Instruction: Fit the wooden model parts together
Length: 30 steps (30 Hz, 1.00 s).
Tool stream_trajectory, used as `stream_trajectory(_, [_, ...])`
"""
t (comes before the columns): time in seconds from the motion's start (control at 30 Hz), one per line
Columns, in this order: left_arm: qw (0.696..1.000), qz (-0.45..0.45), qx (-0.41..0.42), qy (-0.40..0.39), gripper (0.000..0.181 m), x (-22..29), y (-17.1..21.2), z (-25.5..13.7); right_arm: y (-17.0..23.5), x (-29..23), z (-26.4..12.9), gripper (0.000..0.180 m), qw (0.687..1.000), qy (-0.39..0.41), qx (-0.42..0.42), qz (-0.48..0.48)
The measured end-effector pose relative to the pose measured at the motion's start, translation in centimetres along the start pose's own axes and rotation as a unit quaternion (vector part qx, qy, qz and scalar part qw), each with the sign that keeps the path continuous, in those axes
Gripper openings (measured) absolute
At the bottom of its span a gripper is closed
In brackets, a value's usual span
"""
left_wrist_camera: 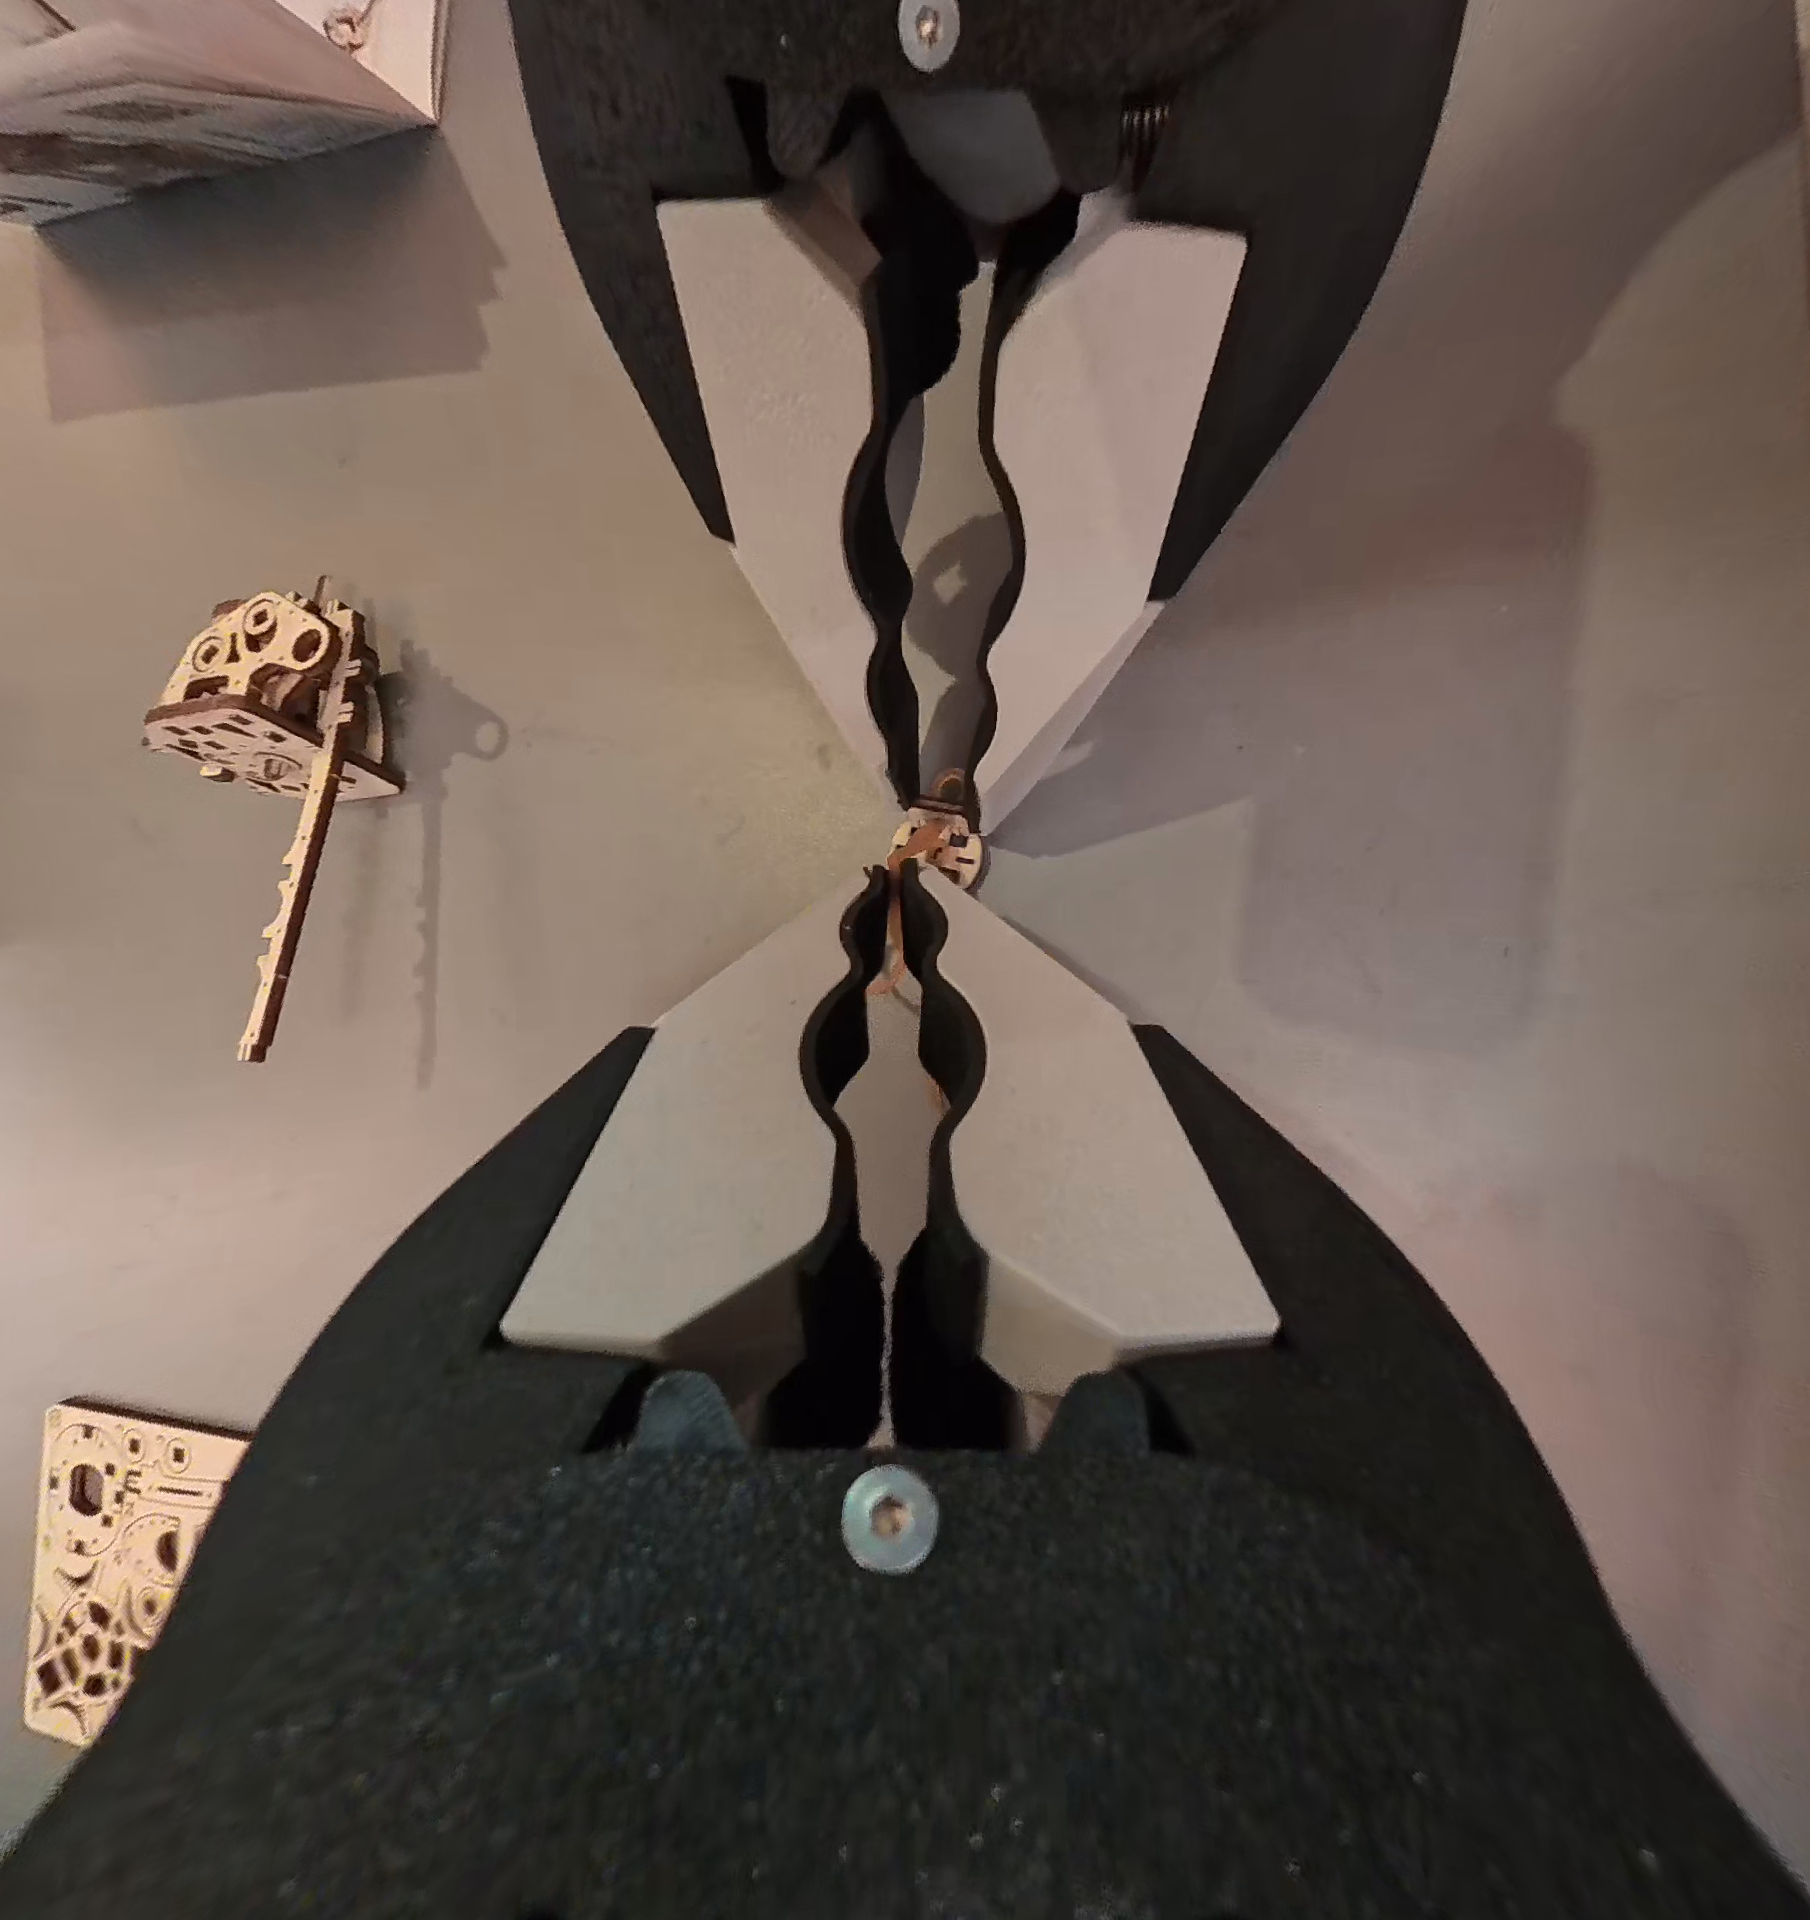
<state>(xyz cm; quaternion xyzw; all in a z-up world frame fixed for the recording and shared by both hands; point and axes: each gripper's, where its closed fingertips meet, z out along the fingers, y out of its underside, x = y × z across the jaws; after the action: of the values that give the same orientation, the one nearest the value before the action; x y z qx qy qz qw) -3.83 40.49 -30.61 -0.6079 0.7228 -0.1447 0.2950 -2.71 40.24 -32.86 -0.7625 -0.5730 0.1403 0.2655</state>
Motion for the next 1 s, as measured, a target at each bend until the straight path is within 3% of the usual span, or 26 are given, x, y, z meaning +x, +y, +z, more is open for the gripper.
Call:
stream_trajectory(0.23, [1.000,0.007,0.001,0.004,0.000,0.2,0.0,0.4,0.1,0.2,-0.2,0.013,1.000,0.005,0.019,0.008])
stream_trajectory(0.57, [0.999,0.025,0.008,0.018,0.000,0.9,-1.6,1.3,0.1,0.3,-4.7,0.013,0.995,0.024,0.086,0.038])
stream_trajectory(1.0, [0.999,0.039,-0.023,0.020,0.000,1.0,-0.5,1.5,-0.4,-0.2,-1.3,0.013,0.993,0.027,0.112,0.006])
